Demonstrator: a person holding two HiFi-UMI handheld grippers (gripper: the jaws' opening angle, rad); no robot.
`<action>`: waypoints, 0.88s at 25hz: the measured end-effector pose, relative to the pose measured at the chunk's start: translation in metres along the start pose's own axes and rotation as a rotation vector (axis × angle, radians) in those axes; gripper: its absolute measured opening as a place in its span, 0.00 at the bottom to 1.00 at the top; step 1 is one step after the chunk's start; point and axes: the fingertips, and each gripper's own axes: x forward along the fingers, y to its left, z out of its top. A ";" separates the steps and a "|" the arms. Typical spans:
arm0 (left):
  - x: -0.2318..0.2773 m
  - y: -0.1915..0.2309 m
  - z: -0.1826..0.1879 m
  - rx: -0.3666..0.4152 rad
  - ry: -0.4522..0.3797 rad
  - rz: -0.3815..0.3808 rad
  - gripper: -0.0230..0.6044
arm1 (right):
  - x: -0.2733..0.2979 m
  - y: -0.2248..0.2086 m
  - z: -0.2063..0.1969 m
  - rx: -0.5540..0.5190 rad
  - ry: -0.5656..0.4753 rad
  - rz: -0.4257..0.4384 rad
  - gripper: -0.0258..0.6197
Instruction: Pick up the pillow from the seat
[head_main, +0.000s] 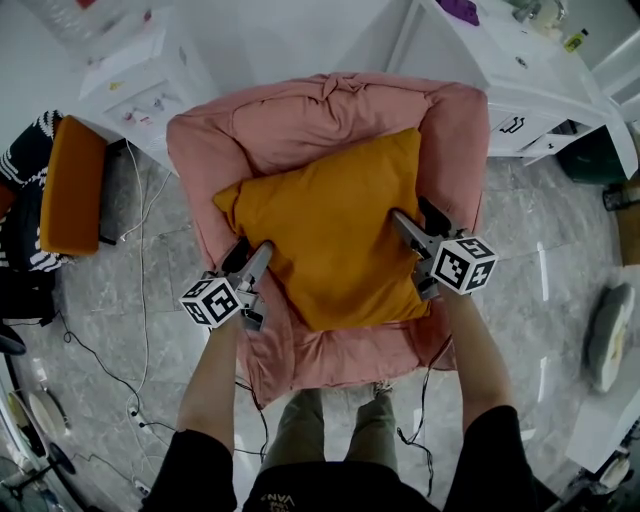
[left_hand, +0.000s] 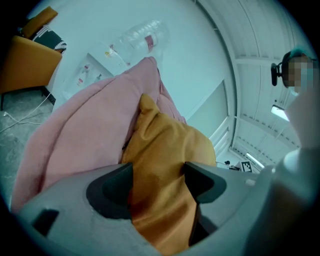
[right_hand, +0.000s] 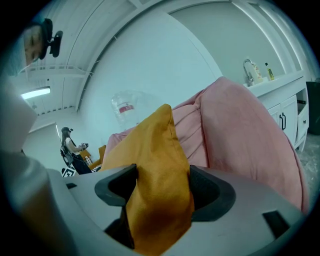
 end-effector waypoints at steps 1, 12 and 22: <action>0.002 0.000 0.000 0.003 0.005 -0.005 0.55 | 0.000 -0.001 0.000 0.005 -0.001 -0.001 0.55; 0.007 -0.009 -0.002 0.013 0.037 -0.013 0.38 | -0.004 0.007 -0.005 -0.005 -0.008 -0.013 0.40; -0.014 -0.029 -0.008 0.097 0.044 0.038 0.22 | -0.039 0.029 -0.016 -0.080 -0.031 -0.049 0.17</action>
